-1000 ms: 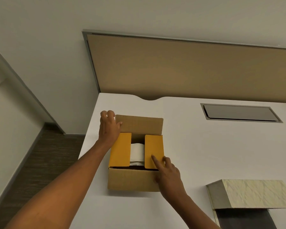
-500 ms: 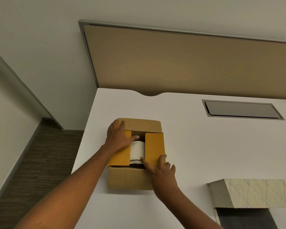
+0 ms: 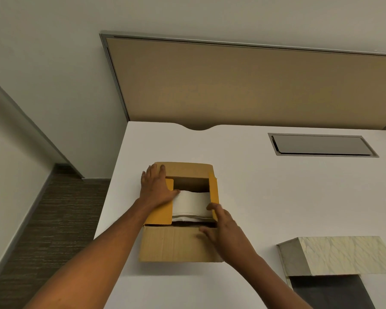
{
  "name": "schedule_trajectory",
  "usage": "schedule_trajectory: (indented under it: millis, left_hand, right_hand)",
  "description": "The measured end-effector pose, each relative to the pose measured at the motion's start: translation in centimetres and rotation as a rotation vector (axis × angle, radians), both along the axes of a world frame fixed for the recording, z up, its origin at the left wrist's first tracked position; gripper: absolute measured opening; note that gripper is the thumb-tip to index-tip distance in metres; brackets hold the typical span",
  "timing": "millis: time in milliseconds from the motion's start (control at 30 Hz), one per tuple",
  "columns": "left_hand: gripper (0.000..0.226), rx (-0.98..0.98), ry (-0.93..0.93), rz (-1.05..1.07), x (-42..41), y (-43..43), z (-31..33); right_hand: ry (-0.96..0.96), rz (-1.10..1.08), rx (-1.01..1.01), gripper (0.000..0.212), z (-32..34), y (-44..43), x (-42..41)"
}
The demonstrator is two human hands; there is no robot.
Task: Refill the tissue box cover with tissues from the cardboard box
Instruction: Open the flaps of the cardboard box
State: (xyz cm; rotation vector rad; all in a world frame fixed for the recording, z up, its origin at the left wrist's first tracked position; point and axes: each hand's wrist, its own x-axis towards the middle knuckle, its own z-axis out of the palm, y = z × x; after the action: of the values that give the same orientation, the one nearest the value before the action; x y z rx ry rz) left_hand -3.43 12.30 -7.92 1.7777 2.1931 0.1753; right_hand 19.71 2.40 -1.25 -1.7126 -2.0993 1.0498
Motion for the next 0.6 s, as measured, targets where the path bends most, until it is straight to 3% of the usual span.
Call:
schedule_trajectory:
  millis: [67, 167, 333, 400, 500, 600]
  left_hand:
    - [0.107, 0.000, -0.008, 0.001, 0.0, 0.0, 0.1]
    - [0.107, -0.012, -0.019, 0.009, 0.1, -0.1, 0.5]
    - [0.109, -0.056, -0.087, 0.030, 0.1, -0.2, 1.7]
    - [0.107, -0.074, -0.136, 0.050, 0.1, -0.2, 2.6]
    - [0.099, -0.064, -0.233, 0.105, -0.2, -0.5, 4.5]
    - [0.086, -0.031, -0.366, 0.188, -1.2, -1.1, 6.6]
  right_hand:
    - [0.107, -0.125, 0.016, 0.022, 0.1, 0.4, 0.9]
    - [0.154, -0.272, 0.068, 0.011, -0.4, 0.8, 2.1]
    - [0.086, -0.390, 0.153, 0.024, -1.9, 0.9, 3.2]
    - [-0.029, -0.389, 0.167, 0.031, -2.7, 0.9, 3.6]
    - [-0.207, -0.373, 0.130, 0.037, -3.3, 1.1, 3.7]
    - [-0.236, -0.351, 0.134, 0.039, -3.6, 1.3, 3.6]
